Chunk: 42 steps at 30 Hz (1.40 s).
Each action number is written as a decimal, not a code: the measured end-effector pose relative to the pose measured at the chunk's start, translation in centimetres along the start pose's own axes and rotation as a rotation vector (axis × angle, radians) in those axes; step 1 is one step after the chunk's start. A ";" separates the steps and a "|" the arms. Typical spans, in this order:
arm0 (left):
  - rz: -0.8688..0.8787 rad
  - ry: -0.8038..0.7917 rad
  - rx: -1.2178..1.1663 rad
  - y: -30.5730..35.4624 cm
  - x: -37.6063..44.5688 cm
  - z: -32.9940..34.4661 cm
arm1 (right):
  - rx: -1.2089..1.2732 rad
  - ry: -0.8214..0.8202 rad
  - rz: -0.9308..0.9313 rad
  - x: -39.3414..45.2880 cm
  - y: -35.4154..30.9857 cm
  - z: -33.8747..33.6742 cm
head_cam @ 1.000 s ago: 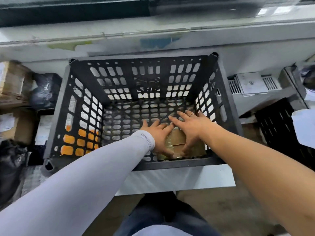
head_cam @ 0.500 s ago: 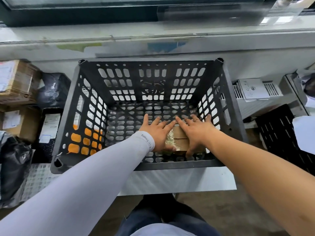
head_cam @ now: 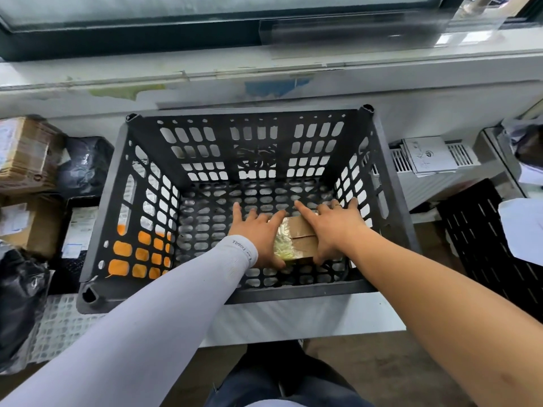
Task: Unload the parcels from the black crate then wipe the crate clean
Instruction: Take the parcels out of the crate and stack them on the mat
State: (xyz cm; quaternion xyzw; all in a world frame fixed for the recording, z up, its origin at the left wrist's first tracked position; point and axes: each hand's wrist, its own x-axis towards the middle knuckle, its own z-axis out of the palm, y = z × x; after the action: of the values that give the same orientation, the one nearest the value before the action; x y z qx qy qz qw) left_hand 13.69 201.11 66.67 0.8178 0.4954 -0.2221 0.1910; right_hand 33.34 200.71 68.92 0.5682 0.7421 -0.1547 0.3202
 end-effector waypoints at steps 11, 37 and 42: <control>-0.090 0.098 -0.021 -0.8 0.2 -0.3 | 0.058 0.088 0.039 0.9 -0.5 -0.5; -0.141 0.261 0.243 -1.8 -1.0 -2.3 | 0.063 0.319 0.025 0.9 -0.8 -1.8; -0.156 0.402 0.309 -3.4 -3.4 -4.3 | 0.020 0.503 0.038 -1.7 -1.3 -4.3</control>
State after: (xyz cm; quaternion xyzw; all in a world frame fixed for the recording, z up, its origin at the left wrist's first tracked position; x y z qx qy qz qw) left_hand 10.00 202.42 71.83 0.8243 0.5452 -0.1422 -0.0564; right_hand 31.07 201.61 73.09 0.6057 0.7861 -0.0098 0.1226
